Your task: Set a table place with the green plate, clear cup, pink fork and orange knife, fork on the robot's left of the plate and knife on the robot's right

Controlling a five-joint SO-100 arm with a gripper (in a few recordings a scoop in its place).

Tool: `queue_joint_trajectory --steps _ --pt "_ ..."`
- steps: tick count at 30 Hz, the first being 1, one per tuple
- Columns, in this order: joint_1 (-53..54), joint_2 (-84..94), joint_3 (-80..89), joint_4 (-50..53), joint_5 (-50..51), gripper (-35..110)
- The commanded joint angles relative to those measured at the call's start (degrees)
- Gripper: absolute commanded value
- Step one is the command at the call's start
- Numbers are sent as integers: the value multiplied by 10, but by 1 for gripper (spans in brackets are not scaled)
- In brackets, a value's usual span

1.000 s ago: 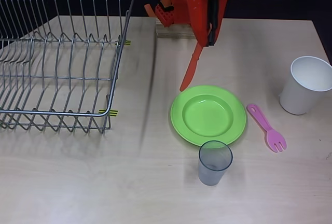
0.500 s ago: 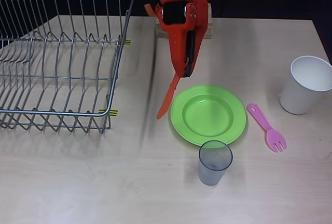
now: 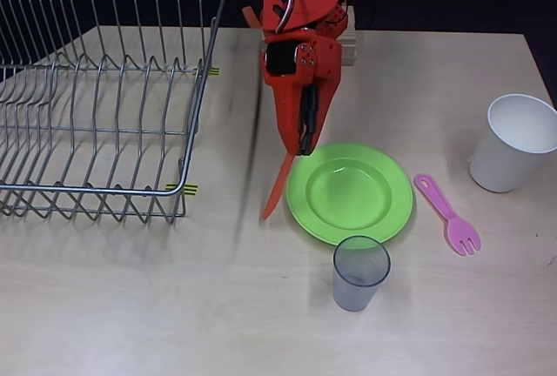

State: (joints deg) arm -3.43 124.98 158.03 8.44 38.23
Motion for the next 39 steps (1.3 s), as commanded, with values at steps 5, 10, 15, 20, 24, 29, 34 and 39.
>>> queue_joint_trajectory --steps 5,10,15,20,24,29,34,39 --pt "2 -13 39 -63 25 0" --pt "-2 -31 65 -74 86 0" --pt "6 -40 83 -66 137 5" --pt "14 -40 91 -43 176 8" --pt "15 -40 101 -40 200 10" --pt "11 -34 106 -35 214 10" --pt "10 8 107 -33 171 8" --pt "1 99 98 54 128 0"
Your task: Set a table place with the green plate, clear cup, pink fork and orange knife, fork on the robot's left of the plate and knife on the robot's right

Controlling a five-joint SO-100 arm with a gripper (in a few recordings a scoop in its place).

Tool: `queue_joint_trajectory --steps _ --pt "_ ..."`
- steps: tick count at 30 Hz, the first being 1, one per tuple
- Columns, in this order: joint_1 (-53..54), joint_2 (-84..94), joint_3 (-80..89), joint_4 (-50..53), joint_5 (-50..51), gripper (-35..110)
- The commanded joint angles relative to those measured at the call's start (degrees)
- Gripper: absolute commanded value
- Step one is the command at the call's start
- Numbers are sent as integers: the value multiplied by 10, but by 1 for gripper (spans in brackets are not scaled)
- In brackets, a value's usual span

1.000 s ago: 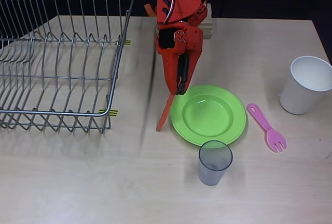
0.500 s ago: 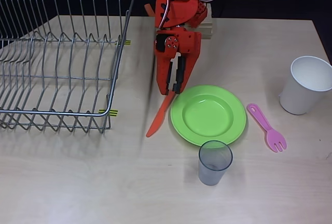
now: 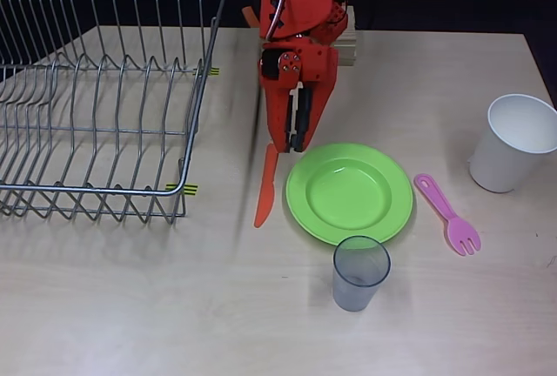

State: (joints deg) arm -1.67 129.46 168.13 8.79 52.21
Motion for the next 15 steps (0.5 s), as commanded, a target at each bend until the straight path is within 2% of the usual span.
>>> queue_joint_trajectory --steps 1,8,12,15 --pt "-21 76 -3 71 -9 0" --pt "-47 239 -1 224 -28 0" --pt "-52 320 11 282 -69 0" --pt "-45 353 28 286 -88 0"
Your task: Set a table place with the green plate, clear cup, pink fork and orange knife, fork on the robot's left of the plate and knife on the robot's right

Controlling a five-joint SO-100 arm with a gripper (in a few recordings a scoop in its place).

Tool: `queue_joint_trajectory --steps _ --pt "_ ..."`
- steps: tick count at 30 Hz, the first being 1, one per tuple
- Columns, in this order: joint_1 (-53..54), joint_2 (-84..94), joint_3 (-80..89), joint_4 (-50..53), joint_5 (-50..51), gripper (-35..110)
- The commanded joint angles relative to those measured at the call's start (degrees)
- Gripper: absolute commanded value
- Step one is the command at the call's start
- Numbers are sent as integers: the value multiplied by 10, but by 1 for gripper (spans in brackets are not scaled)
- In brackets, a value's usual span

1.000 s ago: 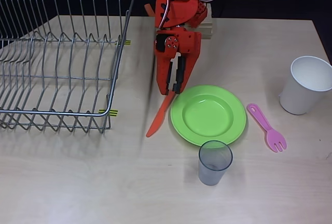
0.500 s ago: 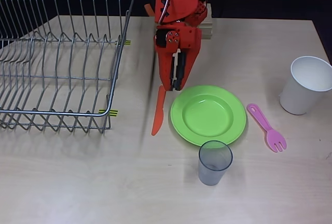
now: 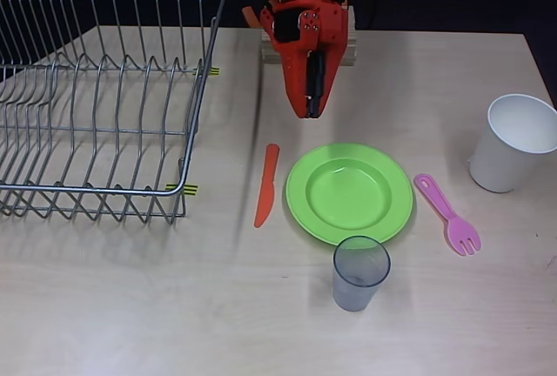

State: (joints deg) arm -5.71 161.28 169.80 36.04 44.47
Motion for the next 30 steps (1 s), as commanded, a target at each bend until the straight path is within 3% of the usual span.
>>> queue_joint_trajectory --steps 1,6,9,21,30 --pt "3 44 21 11 -16 0" --pt "12 108 73 14 -76 0" --pt "1 178 101 68 -199 0" --pt "-18 293 102 301 -294 0" --pt "-33 291 102 333 -350 0"
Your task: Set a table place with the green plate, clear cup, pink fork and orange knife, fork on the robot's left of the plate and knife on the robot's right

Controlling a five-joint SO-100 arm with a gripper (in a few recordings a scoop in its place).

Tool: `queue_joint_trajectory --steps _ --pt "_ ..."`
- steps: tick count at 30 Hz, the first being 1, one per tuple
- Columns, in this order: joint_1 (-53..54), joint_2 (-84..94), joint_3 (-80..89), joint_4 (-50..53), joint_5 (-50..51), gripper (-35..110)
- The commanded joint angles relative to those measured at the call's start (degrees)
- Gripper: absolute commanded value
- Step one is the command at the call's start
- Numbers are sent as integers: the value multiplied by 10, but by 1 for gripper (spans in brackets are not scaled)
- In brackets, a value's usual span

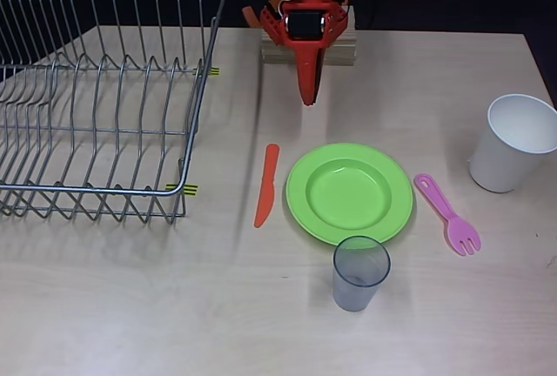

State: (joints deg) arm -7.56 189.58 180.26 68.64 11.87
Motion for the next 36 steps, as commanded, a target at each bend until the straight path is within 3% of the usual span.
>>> queue_joint_trajectory --steps 1,6,36 --pt "-14 8 -3 7 -39 0" --pt "-14 8 -3 8 -89 0" --pt "-12 8 -3 8 -91 1"
